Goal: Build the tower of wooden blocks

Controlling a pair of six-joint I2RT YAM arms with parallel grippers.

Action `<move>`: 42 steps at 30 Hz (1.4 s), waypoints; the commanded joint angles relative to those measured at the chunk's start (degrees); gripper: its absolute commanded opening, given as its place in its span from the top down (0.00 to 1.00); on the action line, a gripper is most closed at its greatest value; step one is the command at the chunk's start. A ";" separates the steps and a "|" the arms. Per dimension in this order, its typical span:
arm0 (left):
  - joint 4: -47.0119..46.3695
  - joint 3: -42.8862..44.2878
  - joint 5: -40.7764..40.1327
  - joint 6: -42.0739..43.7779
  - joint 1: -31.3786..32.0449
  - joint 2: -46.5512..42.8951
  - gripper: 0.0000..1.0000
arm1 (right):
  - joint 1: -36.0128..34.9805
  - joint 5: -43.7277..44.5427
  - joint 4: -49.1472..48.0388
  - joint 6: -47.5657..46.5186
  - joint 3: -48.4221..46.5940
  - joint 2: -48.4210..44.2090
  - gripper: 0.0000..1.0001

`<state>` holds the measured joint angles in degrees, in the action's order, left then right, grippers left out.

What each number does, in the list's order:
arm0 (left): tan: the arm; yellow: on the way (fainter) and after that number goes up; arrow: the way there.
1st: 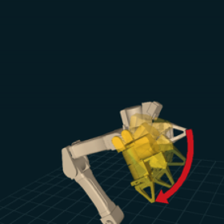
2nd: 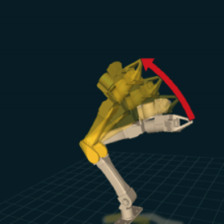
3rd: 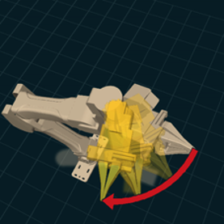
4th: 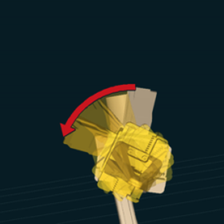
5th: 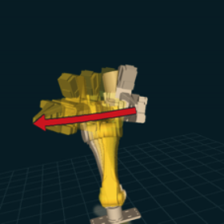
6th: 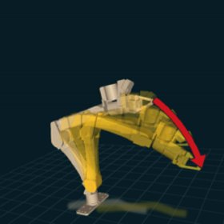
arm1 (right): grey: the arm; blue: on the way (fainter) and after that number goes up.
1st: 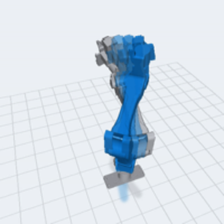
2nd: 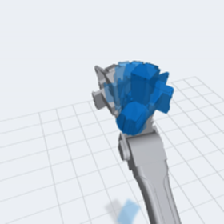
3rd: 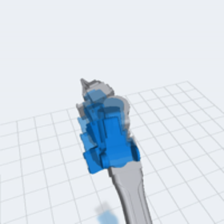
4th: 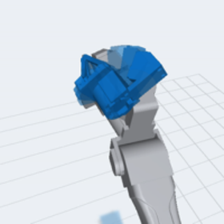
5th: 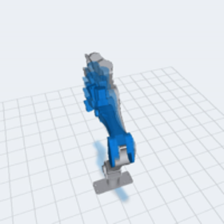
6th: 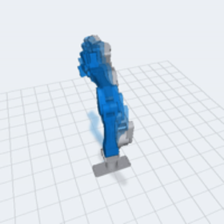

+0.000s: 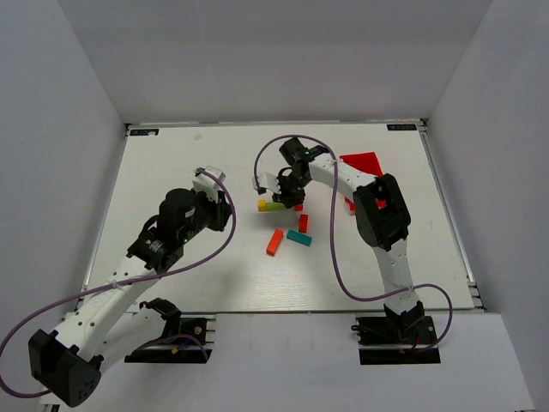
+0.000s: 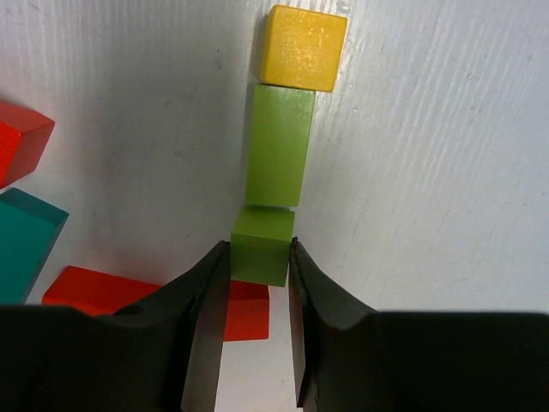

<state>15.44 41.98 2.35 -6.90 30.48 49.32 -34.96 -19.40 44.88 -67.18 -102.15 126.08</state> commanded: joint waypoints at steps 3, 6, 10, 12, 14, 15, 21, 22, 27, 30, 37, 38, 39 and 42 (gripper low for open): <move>0.11 0.47 -0.24 0.39 -0.33 -1.07 0.68 | -0.37 0.15 -0.58 0.91 -2.53 0.57 0.92; 0.11 0.47 -0.24 0.39 -0.33 -1.07 0.68 | -0.28 0.06 -0.50 0.82 -2.53 0.57 0.92; 0.11 0.47 -0.24 0.39 -0.33 -1.07 0.68 | -0.28 0.15 -0.50 0.91 -2.62 0.92 0.91; 0.11 0.47 -0.24 0.39 -0.33 -1.07 0.68 | -0.20 -0.03 -0.41 1.00 -2.44 0.74 0.91; 0.11 0.47 -0.24 0.39 -0.33 -1.07 0.68 | -0.28 -0.11 -0.67 1.17 -2.53 0.83 0.91; 0.11 0.47 -0.24 0.39 -0.33 -1.07 0.68 | -0.37 -0.20 -0.50 1.17 -2.44 0.75 0.91; 0.11 0.47 -0.24 0.39 -0.33 -1.07 0.68 | -0.37 -0.20 -0.85 1.26 -2.53 0.92 0.91; 0.11 0.47 -0.24 0.39 -0.33 -1.07 0.68 | -0.55 -0.03 -0.68 1.35 -2.44 0.92 0.91; 0.11 0.47 -0.24 0.39 -0.33 -1.07 0.68 | -0.46 -0.46 -1.02 1.44 -2.18 0.83 0.91; 0.11 0.47 -0.24 0.39 -0.33 -1.07 0.68 | -0.55 -0.29 -1.20 1.61 -2.18 1.01 0.91; 0.11 0.47 -0.24 0.39 -0.33 -1.07 0.68 | -0.81 -0.20 -1.20 1.61 -2.27 1.01 0.90; 0.11 0.47 -0.24 0.39 -0.33 -1.07 0.68 | -0.64 -0.20 -1.20 1.70 -2.27 1.10 0.90; 0.11 0.47 -0.24 0.39 -0.33 -1.07 0.68 | -0.90 -0.11 -1.46 1.61 -2.09 1.10 0.90; 0.11 0.47 -0.24 0.39 -0.33 -1.07 0.68 | -0.99 -0.11 -1.38 1.70 -2.18 1.18 0.88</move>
<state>15.44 41.98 2.35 -6.87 30.48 49.30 -35.44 -19.22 43.75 -66.13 -102.54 126.54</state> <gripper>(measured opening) 0.317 0.354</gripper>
